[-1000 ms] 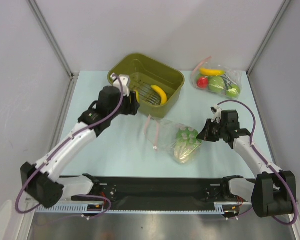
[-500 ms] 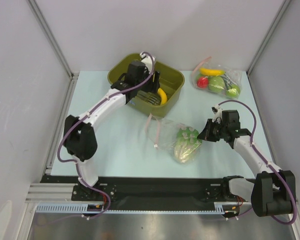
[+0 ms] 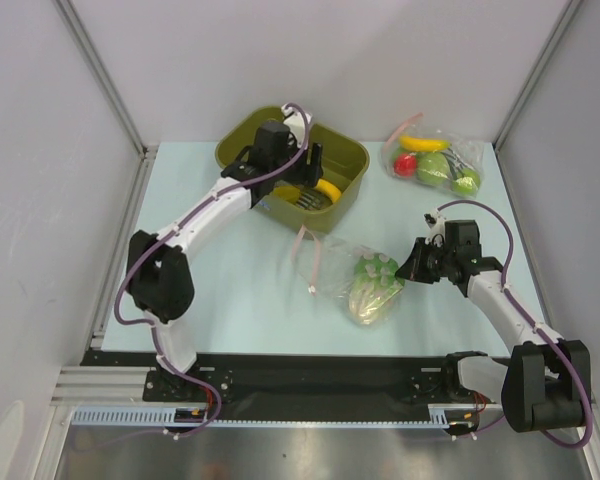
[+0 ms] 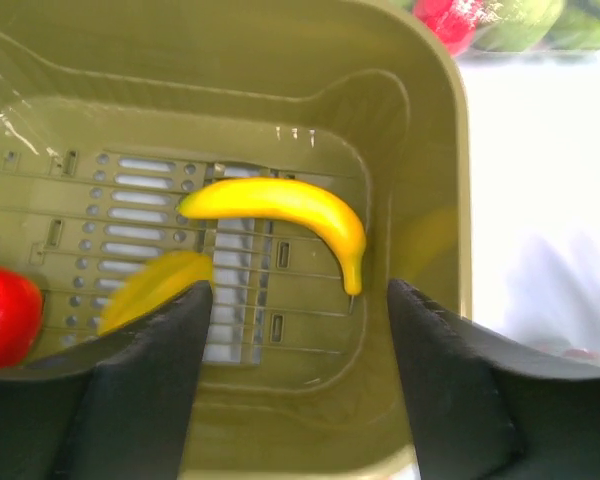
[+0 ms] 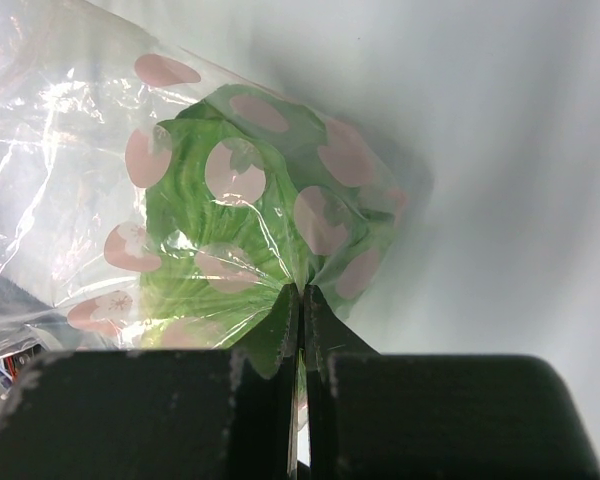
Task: Open the zip-top bag and remove the fake food
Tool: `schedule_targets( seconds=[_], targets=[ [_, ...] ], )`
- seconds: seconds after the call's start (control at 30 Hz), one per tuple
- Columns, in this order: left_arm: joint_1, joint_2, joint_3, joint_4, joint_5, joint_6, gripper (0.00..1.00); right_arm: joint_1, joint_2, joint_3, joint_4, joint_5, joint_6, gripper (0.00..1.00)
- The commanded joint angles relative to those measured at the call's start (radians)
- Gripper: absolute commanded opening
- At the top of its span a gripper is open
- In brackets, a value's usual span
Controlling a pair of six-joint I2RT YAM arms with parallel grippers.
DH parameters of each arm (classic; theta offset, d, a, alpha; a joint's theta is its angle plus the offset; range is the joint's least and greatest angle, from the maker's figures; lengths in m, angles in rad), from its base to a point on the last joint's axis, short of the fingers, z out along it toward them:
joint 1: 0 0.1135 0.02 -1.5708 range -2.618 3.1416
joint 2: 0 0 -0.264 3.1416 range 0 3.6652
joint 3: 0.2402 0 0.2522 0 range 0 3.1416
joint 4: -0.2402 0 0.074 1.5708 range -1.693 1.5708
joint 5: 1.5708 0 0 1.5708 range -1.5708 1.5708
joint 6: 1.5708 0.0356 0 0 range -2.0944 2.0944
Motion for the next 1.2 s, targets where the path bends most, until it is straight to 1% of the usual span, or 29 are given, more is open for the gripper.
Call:
schedule_targets(
  seconds=[0.0, 0.07, 0.1, 0.17, 0.2, 0.27, 0.33, 0.37, 0.4, 0.5, 0.63, 0.8, 0.97, 1.17],
  targets=[
    [0.005, -0.203, -0.087, 0.090, 0.006, 0.017, 0.70, -0.007, -0.002, 0.035, 0.010, -0.006, -0.005, 0.00],
    [0.007, -0.274, -0.165, 0.121, 0.023, 0.014, 0.64, -0.007, -0.004, 0.035, 0.011, -0.006, -0.007, 0.00],
    [0.005, -0.306, -0.249, 0.155, 0.058, 0.013, 0.59, -0.008, -0.005, 0.036, 0.008, -0.006, -0.005, 0.00],
    [0.005, -0.399, -0.328, 0.172, 0.110, 0.014, 0.56, -0.008, -0.007, 0.036, 0.008, -0.008, -0.005, 0.00],
    [0.005, -0.433, -0.402, 0.178, 0.147, 0.011, 0.53, -0.008, -0.007, 0.036, 0.008, -0.008, -0.005, 0.00],
    [0.002, -0.521, -0.481, 0.184, 0.181, 0.010, 0.52, -0.008, -0.005, 0.038, 0.008, -0.011, -0.005, 0.00],
    [0.001, -0.570, -0.588, 0.184, 0.199, 0.000, 0.50, -0.008, -0.005, 0.039, 0.005, -0.016, -0.005, 0.00],
    [0.000, -0.610, -0.618, 0.180, 0.211, -0.001, 0.50, -0.008, -0.007, 0.039, 0.005, -0.016, -0.005, 0.00],
    [-0.001, -0.625, -0.674, 0.174, 0.221, -0.004, 0.50, -0.008, -0.005, 0.041, 0.007, -0.017, -0.007, 0.00],
    [-0.013, -0.661, -0.762, 0.169, 0.260, -0.003, 0.50, -0.008, 0.002, 0.041, 0.008, -0.022, -0.005, 0.00],
    [-0.042, -0.647, -0.807, 0.178, 0.273, -0.004, 0.50, -0.008, 0.007, 0.042, 0.008, -0.026, -0.005, 0.00],
    [-0.081, -0.592, -0.831, 0.253, 0.290, -0.035, 0.50, -0.008, -0.011, 0.038, -0.001, -0.022, -0.004, 0.00],
    [-0.118, -0.500, -0.831, 0.286, 0.317, -0.026, 0.50, -0.008, -0.018, 0.039, -0.006, -0.020, -0.004, 0.00],
    [-0.147, -0.400, -0.845, 0.374, 0.343, -0.033, 0.49, -0.008, -0.024, 0.039, -0.012, -0.017, -0.004, 0.00]
  ],
)
